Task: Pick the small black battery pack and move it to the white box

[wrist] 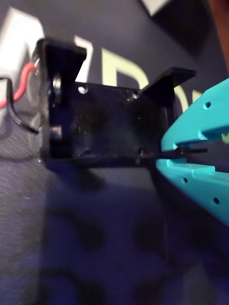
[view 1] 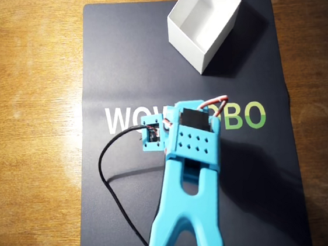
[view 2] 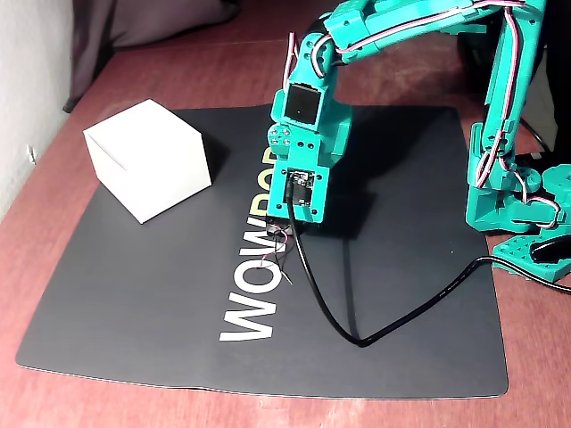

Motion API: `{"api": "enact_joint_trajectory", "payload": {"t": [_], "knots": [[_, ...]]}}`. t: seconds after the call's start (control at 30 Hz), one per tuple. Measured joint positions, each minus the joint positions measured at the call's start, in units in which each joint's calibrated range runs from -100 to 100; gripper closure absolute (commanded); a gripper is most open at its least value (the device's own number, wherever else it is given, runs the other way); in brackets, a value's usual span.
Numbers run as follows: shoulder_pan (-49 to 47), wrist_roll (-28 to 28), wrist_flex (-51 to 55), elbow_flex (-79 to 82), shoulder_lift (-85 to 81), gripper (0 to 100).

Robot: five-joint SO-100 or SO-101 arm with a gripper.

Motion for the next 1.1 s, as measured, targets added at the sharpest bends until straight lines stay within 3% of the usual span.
{"api": "enact_joint_trajectory", "payload": {"t": [0.47, 1.1], "knots": [[-2.1, 0.7, -0.1, 0.1, -8.6, 99], [-9.5, 2.2, -13.7, -5.3, -14.7, 99]]}}
